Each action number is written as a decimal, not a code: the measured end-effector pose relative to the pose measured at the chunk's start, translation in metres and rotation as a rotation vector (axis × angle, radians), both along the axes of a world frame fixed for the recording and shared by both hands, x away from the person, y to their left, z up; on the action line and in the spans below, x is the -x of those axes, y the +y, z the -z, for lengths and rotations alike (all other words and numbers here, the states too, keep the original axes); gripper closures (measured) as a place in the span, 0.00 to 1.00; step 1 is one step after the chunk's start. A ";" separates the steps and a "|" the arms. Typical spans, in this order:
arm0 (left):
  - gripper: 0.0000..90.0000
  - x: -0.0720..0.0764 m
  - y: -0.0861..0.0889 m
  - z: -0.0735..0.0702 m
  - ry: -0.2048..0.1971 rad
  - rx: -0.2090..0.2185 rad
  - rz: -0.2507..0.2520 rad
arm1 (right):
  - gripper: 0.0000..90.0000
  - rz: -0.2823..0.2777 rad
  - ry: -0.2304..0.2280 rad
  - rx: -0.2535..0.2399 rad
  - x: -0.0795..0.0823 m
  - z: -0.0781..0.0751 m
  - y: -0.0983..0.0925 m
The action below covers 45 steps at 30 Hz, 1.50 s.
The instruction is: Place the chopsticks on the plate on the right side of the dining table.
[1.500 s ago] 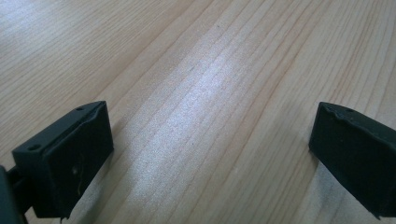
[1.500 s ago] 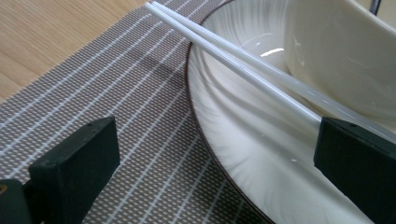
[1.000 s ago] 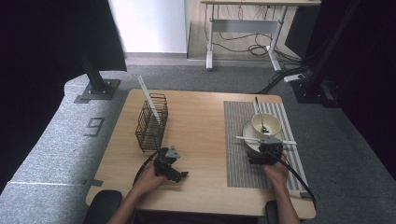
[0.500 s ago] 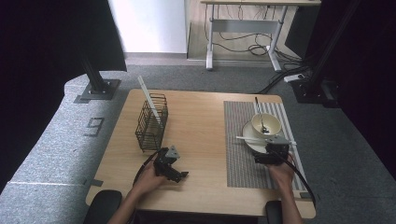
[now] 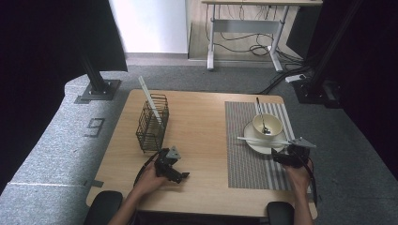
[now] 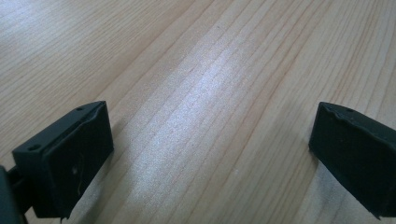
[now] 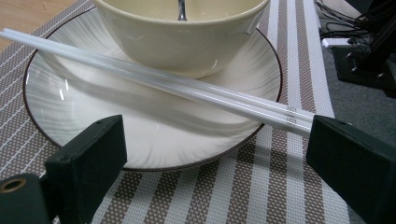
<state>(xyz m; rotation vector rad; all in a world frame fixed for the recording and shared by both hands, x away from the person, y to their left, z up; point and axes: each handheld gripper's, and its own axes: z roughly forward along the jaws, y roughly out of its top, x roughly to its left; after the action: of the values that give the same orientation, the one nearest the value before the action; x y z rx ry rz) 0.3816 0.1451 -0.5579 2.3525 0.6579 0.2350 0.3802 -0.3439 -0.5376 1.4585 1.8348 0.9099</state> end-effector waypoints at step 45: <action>0.00 0.000 -0.001 0.000 0.000 0.002 -0.002 | 0.03 -0.018 -0.002 0.025 -0.002 -0.008 0.004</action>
<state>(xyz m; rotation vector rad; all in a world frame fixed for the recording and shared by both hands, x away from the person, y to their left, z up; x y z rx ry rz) 0.3816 0.1443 -0.5580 2.3497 0.6606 0.2345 0.3817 -0.3401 -0.5300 1.4274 1.8543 0.8933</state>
